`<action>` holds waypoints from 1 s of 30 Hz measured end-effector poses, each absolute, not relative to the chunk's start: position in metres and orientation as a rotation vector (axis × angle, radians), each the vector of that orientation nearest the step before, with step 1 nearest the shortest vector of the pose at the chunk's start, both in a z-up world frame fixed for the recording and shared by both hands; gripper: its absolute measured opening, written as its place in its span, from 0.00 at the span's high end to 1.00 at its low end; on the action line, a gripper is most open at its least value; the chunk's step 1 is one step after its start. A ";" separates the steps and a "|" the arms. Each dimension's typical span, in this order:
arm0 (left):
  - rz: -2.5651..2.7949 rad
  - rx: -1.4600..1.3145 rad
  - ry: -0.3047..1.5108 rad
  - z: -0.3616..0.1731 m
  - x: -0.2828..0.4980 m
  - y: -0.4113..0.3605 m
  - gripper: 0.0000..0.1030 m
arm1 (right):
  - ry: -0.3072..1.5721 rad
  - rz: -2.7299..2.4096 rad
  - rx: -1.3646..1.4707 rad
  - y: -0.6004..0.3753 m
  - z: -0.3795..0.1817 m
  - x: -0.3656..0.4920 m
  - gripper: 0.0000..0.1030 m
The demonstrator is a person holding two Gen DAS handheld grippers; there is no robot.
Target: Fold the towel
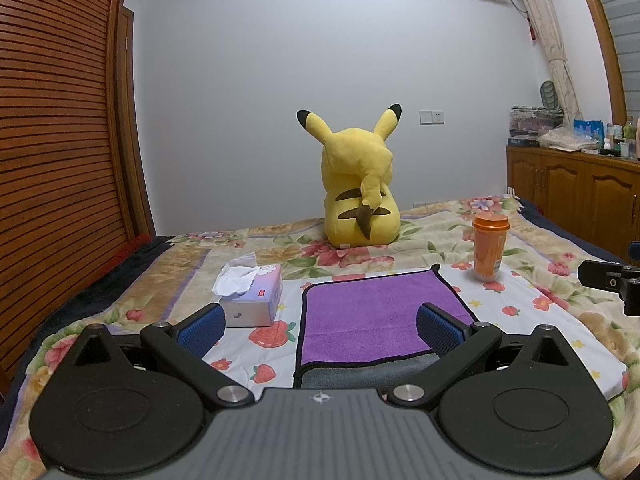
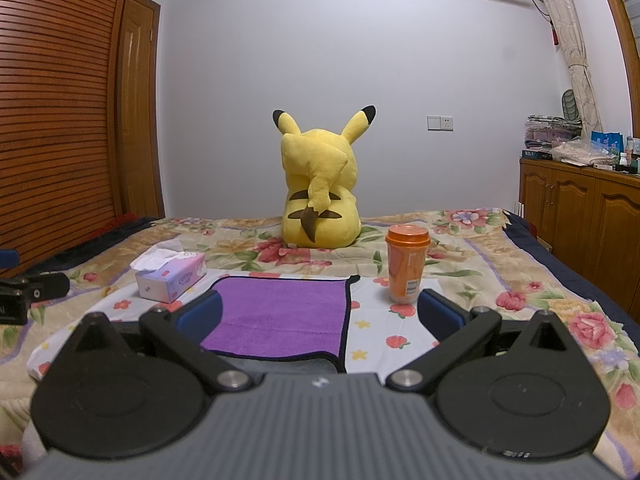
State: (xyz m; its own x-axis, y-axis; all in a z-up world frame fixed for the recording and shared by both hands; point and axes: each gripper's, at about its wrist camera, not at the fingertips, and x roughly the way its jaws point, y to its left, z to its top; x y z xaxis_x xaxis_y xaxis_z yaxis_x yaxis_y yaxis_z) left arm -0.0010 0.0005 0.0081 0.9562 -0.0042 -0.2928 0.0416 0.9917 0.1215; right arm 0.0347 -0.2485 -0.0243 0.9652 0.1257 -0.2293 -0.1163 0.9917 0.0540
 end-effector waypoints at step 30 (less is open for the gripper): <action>-0.025 0.131 0.302 0.013 -0.001 0.004 0.00 | 0.234 0.122 0.039 -0.249 -0.025 0.034 0.00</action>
State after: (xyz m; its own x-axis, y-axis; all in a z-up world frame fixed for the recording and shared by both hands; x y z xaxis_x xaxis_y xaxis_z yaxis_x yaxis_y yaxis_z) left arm -0.0007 0.0042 0.0131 0.9546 -0.0047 -0.2980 0.0441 0.9911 0.1254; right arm 0.0342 -0.2488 -0.0247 0.9653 0.1253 -0.2292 -0.1162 0.9918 0.0528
